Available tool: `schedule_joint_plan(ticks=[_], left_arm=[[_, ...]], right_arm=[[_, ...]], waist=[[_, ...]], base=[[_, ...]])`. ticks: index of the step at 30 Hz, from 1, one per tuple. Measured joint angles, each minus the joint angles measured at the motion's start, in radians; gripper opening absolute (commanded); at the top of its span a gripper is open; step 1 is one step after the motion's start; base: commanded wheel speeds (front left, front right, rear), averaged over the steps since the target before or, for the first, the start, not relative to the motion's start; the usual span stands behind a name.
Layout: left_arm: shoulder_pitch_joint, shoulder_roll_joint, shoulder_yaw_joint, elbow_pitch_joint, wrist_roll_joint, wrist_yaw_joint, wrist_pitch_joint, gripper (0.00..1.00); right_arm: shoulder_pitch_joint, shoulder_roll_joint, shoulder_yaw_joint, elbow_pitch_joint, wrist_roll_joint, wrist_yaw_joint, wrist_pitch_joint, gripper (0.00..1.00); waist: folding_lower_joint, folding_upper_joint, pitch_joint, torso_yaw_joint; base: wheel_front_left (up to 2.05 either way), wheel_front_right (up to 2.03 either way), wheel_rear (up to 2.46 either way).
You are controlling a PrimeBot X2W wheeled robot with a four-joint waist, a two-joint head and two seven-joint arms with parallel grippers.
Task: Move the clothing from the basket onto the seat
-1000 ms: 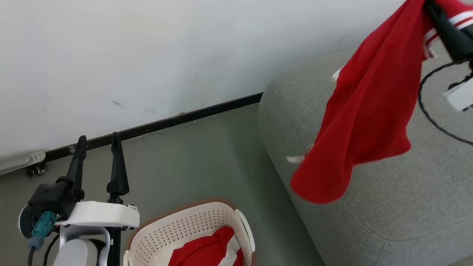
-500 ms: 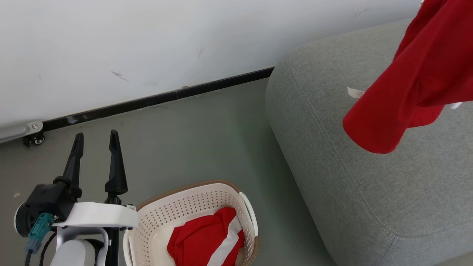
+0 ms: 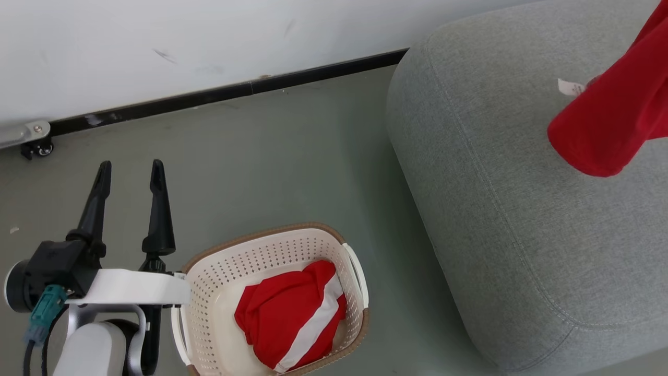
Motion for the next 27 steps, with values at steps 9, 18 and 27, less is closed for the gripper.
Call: schedule_joint_plan(ticks=[9,18,27], left_arm=[[-0.045,0.011,-0.011,-0.028,0.01,-0.001,0.023,1.0],[-0.074,0.021,-0.037,-0.045,0.03,-0.01,0.041,1.0],[-0.111,0.032,-0.047,-0.047,0.036,-0.018,0.059,1.0]], right_arm=[[0.0,0.001,-0.024,0.076,-0.012,0.0,-0.03,0.0],[0.006,0.026,-0.028,0.143,-0.019,0.0,-0.061,0.0],[0.089,0.07,-0.026,0.209,-0.006,0.0,-0.094,0.0]], waist=[[0.0,0.0,0.069,0.013],[0.0,0.0,0.13,0.022],[0.0,0.0,0.177,0.026]], base=[[0.0,0.0,0.0],[0.0,0.0,0.0],[0.0,0.0,0.0]])
